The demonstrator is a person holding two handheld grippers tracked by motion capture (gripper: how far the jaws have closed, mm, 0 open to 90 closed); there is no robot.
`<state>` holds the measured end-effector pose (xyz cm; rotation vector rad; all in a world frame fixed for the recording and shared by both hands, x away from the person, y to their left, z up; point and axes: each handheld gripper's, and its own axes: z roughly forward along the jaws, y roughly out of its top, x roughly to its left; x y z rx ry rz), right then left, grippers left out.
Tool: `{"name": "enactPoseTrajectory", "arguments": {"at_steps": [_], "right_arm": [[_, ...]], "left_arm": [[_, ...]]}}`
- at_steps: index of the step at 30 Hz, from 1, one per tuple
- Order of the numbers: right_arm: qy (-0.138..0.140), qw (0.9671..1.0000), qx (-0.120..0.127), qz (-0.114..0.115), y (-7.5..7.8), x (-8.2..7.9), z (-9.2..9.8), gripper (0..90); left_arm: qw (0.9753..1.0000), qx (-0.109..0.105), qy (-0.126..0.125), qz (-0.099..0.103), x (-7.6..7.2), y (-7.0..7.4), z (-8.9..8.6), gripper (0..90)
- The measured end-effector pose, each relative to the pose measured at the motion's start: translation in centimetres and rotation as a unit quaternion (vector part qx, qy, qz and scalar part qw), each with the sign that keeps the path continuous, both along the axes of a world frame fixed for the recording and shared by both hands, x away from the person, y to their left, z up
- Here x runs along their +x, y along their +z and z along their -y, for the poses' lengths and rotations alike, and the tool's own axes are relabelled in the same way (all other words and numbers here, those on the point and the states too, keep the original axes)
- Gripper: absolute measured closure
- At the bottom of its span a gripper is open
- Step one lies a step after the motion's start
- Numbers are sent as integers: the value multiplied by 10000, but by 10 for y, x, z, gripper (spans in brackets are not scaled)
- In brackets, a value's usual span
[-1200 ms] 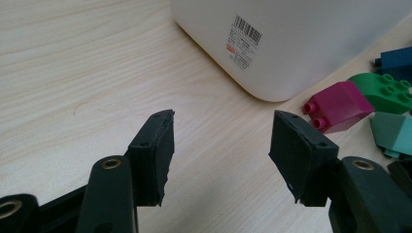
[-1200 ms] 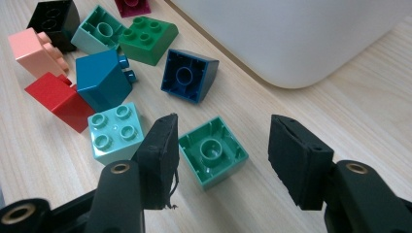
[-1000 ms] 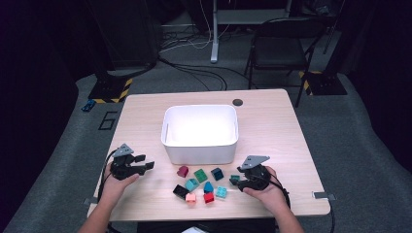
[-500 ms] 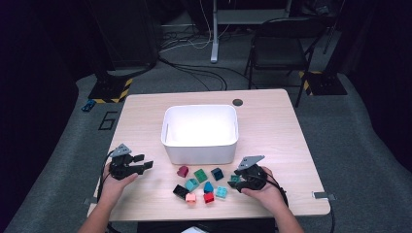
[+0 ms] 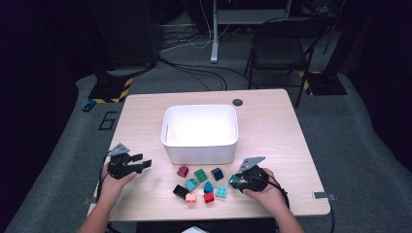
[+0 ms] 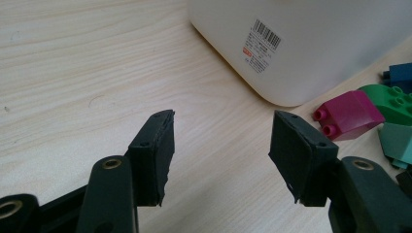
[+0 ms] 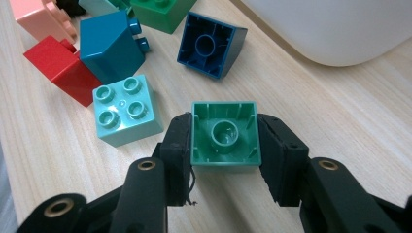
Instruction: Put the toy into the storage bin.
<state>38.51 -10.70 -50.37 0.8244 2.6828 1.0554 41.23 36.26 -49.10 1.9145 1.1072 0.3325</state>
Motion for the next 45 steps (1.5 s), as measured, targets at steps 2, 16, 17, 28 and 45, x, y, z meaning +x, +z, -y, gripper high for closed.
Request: {"name": "enactPoseTrajectory", "arguments": {"at_steps": [2,16,17,28,45], "right_arm": [[-75,9999,54,-42,2,0,2,584],[-287,9994,181,-58,38,2,17,585],[-279,9995,173,-48,43,2,17,584],[-171,9995,228,-131,90,11,18,585],[217,9995,225,35,161,28,4,585]], "left_arm": [[10000,-13,14,-4,0,0,0,416],[10000,-57,15,10,-1,1,0,418],[10000,-60,14,6,-1,1,0,418],[9999,-113,32,31,-1,0,0,420],[9999,-126,21,15,-1,-1,0,421]]}}
